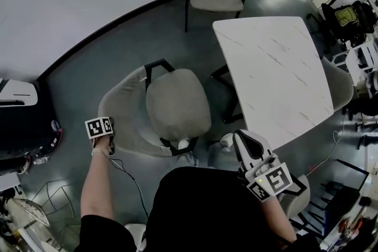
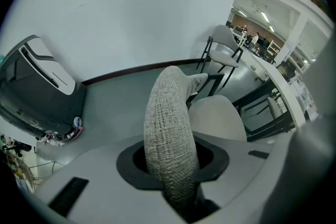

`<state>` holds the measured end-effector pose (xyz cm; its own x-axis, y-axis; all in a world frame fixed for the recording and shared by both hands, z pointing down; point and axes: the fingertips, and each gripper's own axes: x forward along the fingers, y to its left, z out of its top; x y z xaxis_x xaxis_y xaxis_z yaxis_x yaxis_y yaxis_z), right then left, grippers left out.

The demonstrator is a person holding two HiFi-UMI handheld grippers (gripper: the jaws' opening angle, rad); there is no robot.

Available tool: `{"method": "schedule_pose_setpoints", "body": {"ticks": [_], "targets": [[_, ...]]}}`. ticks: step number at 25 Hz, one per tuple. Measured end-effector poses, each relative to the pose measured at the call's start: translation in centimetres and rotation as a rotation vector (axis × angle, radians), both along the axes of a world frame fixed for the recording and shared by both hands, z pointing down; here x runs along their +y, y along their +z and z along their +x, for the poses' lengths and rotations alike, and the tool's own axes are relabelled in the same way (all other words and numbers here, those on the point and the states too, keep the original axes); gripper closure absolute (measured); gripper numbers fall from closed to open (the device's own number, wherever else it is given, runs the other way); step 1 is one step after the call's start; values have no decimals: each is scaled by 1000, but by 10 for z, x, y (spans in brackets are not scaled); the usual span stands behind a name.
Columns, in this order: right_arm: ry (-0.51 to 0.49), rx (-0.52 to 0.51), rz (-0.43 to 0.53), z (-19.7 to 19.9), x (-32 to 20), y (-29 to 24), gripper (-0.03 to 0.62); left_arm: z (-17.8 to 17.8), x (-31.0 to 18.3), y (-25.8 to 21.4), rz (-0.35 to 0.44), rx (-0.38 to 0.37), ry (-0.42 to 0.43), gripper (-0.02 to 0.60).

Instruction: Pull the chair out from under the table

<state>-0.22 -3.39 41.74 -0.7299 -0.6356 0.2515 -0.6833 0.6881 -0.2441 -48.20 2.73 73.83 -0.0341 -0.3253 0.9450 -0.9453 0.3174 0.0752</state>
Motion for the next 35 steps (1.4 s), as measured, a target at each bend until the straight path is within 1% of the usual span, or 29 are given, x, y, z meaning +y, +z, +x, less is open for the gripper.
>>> {"method": "schedule_pose_setpoints", "body": {"ticks": [4, 12, 16, 25, 29, 35], "targets": [[-21, 11, -7, -3, -3, 5, 582, -14, 8, 2, -14, -7, 11, 472], [-64, 40, 1, -22, -1, 4, 582, -49, 28, 0, -40, -18, 2, 471], [-81, 48, 5, -28, -2, 4, 582, -66, 36, 1, -51, -14, -19, 471], [-87, 67, 5, -33, -2, 5, 582, -104, 57, 0, -83, -32, -73, 469], [-87, 70, 6, -32, -2, 4, 582, -111, 61, 2, -88, -38, -82, 468], [-86, 69, 6, -32, 0, 5, 582, -110, 62, 3, -93, -27, -86, 461]]}}
